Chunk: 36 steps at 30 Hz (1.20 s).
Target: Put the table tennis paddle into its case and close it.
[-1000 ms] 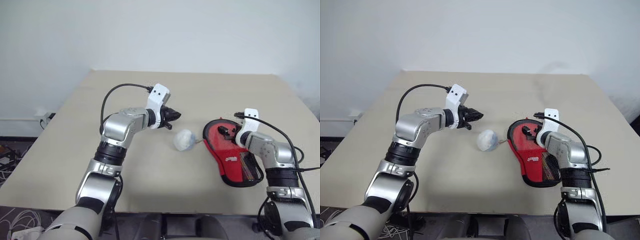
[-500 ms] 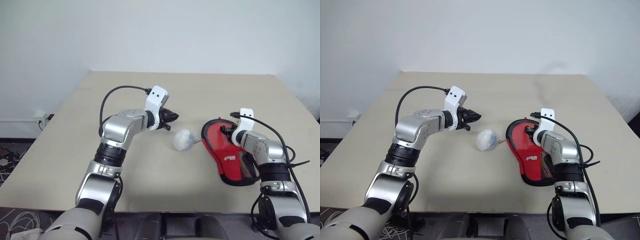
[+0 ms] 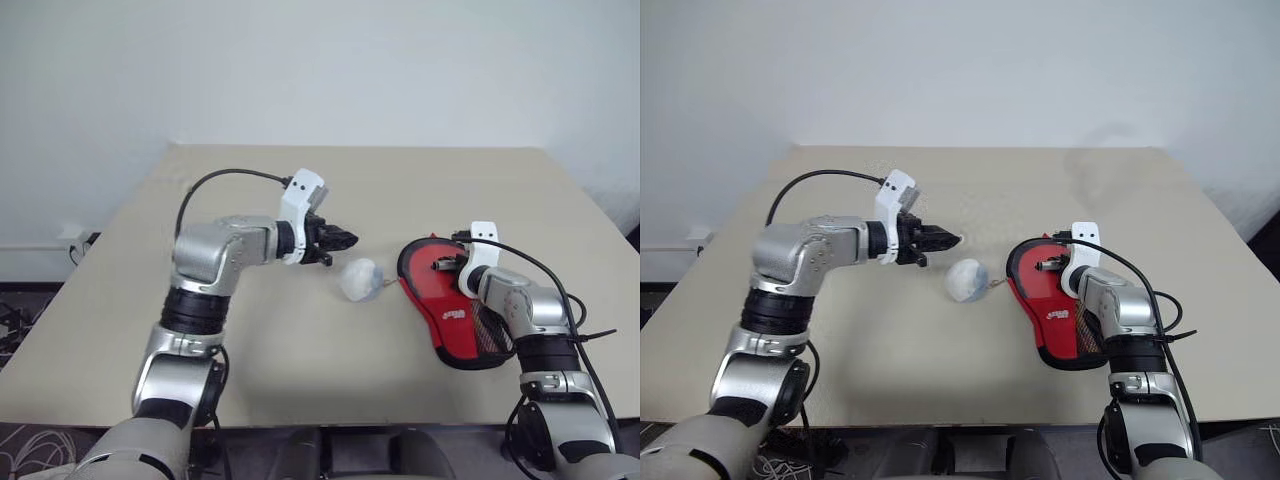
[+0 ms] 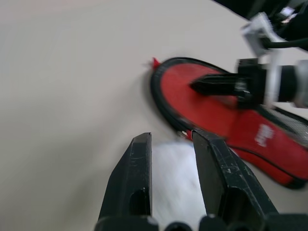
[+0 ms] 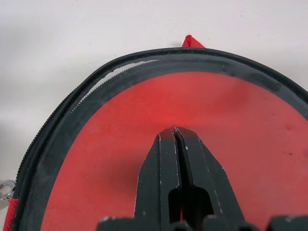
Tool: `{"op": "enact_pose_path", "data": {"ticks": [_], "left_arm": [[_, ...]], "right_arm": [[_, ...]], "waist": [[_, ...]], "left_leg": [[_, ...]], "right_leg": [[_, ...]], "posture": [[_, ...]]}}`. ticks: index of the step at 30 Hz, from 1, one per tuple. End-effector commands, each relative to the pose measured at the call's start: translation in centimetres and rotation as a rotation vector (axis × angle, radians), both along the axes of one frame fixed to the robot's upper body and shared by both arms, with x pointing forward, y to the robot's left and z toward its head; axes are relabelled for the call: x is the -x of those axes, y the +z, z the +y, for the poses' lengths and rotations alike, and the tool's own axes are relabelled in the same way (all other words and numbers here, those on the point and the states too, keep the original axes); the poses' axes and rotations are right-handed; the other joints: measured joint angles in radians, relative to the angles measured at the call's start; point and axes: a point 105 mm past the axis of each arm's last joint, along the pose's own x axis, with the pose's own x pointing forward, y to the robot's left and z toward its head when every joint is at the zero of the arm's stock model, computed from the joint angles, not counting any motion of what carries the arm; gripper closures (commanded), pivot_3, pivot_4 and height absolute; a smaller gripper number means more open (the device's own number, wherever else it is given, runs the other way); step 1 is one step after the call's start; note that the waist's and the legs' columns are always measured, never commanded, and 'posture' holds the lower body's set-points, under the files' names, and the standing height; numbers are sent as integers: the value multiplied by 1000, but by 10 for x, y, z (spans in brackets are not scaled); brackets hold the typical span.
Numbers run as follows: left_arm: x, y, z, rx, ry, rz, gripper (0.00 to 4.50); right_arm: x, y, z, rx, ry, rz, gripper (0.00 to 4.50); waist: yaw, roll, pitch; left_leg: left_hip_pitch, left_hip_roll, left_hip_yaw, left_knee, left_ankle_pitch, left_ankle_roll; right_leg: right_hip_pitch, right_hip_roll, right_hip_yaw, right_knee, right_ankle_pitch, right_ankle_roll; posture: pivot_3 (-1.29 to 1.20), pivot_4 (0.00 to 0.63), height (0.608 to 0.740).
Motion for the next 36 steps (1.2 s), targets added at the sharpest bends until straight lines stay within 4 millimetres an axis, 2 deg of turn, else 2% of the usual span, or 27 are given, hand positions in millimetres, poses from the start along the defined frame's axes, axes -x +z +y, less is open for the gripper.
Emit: {"op": "enact_pose_path", "data": {"ticks": [1,5,8,15,21,25,28,36], "left_arm": [[12,8,6,-21,-47,-46,2630],[17,-2,3,-35,-76,-15,1235],[15,-22,-2,-95,-82,18,185],[11,-49,-22,-155,-133,26,185],[-9,-68,-18,-255,-80,-33,185],[-20,-69,-17,-236,-51,-33,185],[-27,-64,-20,-194,-31,-34,761],[-40,-55,-28,-121,3,-28,3575]], "right_arm": [[6,-17,-1,21,-12,68,4498],[5,-18,1,18,-8,69,4498],[3,-17,5,8,2,68,4498],[-1,-15,8,10,9,66,4498],[-3,-14,10,16,13,58,4498],[-3,-14,9,24,12,55,4498],[-4,-13,10,26,13,51,4498],[0,-19,14,38,37,83,4498]], "waist": [[0,0,0],[1,-1,-1],[0,-1,-1],[0,-1,-1],[0,-2,-1],[0,-2,-1],[0,-2,-1],[0,-2,-1]], "left_leg": [[1,0,0,0,0,0],[2,0,0,0,0,-1],[2,0,1,0,0,-1],[2,1,2,-1,1,-2],[1,1,2,-1,1,-1],[0,1,3,-1,1,-1],[-2,1,4,-1,1,-1],[-2,2,4,-1,1,-1]], "right_leg": [[0,0,0,0,0,0],[0,-1,0,0,0,0],[0,-2,0,-1,0,0],[-3,-1,0,0,2,-3],[-5,-1,0,0,2,-3],[-7,-2,0,0,2,-4],[-9,-3,0,0,3,-4],[-9,-3,0,0,3,-4]], "posture": [[0,0,688],[0,0,688],[0,0,688],[0,0,688],[0,0,688],[0,0,688],[0,0,688],[0,0,688]]}}
